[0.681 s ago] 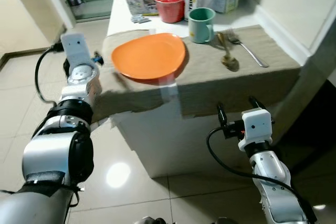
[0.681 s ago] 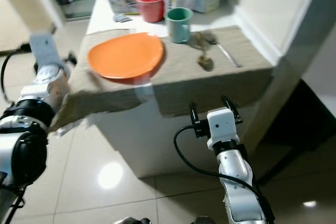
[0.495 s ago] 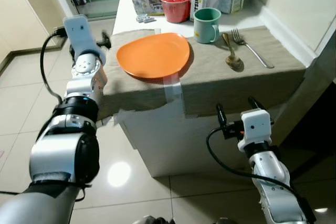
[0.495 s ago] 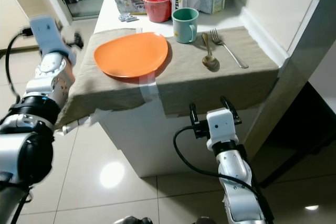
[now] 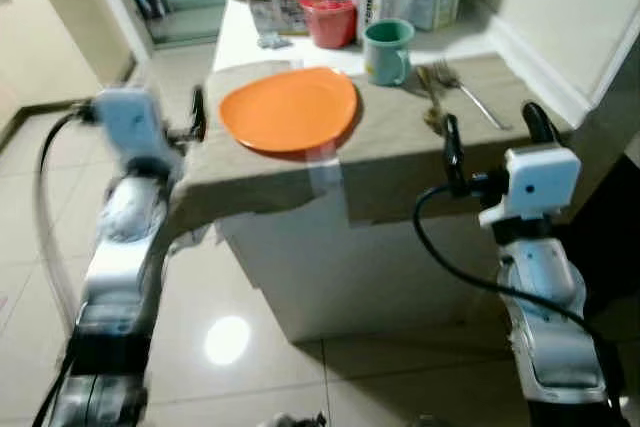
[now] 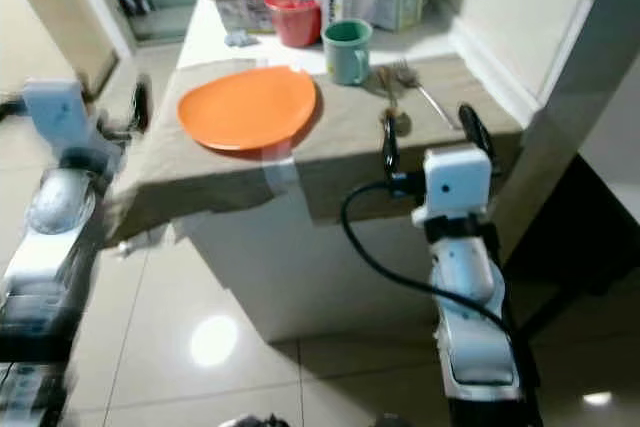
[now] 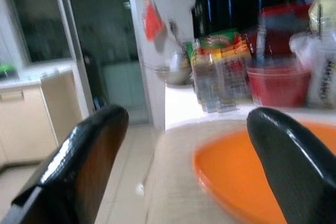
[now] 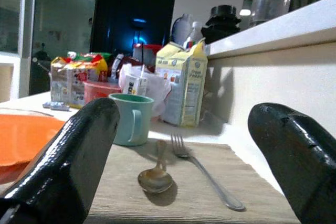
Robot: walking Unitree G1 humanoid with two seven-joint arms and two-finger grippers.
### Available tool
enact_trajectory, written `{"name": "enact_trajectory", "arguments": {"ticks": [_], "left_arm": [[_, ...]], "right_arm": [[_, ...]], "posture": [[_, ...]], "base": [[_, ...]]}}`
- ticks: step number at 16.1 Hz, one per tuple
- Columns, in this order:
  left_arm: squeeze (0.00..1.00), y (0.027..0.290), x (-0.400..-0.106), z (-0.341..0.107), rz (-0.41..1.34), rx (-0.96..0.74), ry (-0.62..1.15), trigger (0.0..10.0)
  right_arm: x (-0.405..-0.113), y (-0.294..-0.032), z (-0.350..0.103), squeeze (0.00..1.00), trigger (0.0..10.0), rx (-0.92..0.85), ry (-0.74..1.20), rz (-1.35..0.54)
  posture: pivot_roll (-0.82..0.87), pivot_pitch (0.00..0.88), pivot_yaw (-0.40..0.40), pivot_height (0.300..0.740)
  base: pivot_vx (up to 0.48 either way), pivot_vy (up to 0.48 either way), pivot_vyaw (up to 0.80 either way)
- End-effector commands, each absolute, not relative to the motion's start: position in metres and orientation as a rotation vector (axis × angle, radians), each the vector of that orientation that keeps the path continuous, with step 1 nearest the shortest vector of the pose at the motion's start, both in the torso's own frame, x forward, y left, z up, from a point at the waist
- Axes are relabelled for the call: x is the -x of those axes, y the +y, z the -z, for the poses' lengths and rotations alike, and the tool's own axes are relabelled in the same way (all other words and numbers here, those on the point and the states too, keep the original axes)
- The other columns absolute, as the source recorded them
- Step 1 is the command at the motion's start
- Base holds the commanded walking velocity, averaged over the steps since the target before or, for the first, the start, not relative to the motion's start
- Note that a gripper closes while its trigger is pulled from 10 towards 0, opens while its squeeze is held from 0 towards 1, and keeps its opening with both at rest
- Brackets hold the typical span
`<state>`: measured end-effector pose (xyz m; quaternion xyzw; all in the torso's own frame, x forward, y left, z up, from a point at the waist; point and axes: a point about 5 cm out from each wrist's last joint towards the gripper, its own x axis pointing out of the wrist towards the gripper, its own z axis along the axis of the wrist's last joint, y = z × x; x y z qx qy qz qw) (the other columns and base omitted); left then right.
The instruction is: Setting the table
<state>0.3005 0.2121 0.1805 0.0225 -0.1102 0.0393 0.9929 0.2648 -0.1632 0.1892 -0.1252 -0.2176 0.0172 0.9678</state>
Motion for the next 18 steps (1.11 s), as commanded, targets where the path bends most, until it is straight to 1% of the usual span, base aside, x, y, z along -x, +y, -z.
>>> {"name": "enact_trajectory", "arguments": {"ticks": [1,2,3,4,5,6,8,9,13,17,18], "left_arm": [[0.00,0.222,-0.277,-0.172,-0.079,-0.034,-0.162,10.0],[0.00,0.226,-0.255,-0.162,-0.089,-0.049,-0.127,10.0],[0.00,0.227,-0.248,-0.160,-0.091,-0.058,-0.118,10.0],[0.00,0.223,-0.233,-0.153,-0.086,-0.068,-0.101,10.0],[0.00,0.217,-0.223,-0.148,-0.080,-0.063,-0.086,10.0],[0.00,0.210,-0.219,-0.146,-0.080,-0.044,-0.061,10.0],[0.00,0.207,-0.219,-0.148,-0.084,-0.042,-0.052,10.0],[0.00,0.203,-0.222,-0.148,-0.082,-0.037,-0.045,10.0],[0.00,0.197,-0.235,-0.153,-0.091,-0.013,-0.060,10.0],[0.00,0.199,-0.244,-0.153,-0.097,-0.030,-0.050,10.0],[0.00,0.199,-0.248,-0.152,-0.107,-0.055,-0.035,10.0]], "right_arm": [[-0.260,-0.166,-0.183,0.00,10.0,0.244,-0.395,-0.046],[-0.253,-0.166,-0.173,0.00,10.0,0.250,-0.355,-0.064],[-0.251,-0.166,-0.170,0.00,10.0,0.251,-0.343,-0.068],[-0.244,-0.163,-0.157,0.00,10.0,0.247,-0.290,-0.104],[-0.238,-0.159,-0.144,0.00,10.0,0.233,-0.234,-0.146],[-0.235,-0.149,-0.140,0.00,10.0,0.213,-0.205,-0.219],[-0.239,-0.147,-0.144,0.00,10.0,0.200,-0.211,-0.210],[-0.242,-0.149,-0.144,0.00,10.0,0.201,-0.205,-0.198],[-0.248,-0.153,-0.144,0.00,10.0,0.211,-0.203,-0.184],[-0.249,-0.153,-0.143,0.00,10.0,0.213,-0.198,-0.183],[-0.249,-0.153,-0.141,0.00,10.0,0.213,-0.195,-0.180]], "posture": [[-0.20,0.000,0.147,0.740],[-0.18,0.000,0.141,0.740],[-0.18,0.000,0.141,0.740],[-0.17,0.000,0.131,0.740],[-0.16,0.000,0.125,0.740],[-0.15,0.000,0.114,0.740],[-0.15,0.000,0.107,0.740],[-0.16,0.000,0.102,0.740],[-0.17,0.000,0.097,0.740],[-0.18,0.000,0.104,0.740],[-0.18,0.000,0.106,0.740]], "base": [[0.000,0.000,0.00],[0.000,0.000,0.00],[0.000,0.000,0.00],[0.000,0.000,0.00],[0.000,0.000,0.00],[0.000,0.000,0.00],[0.000,0.000,0.00],[0.000,-0.300,0.00],[0.000,-0.480,0.00],[0.000,-0.478,0.00],[0.000,0.000,0.00]]}}
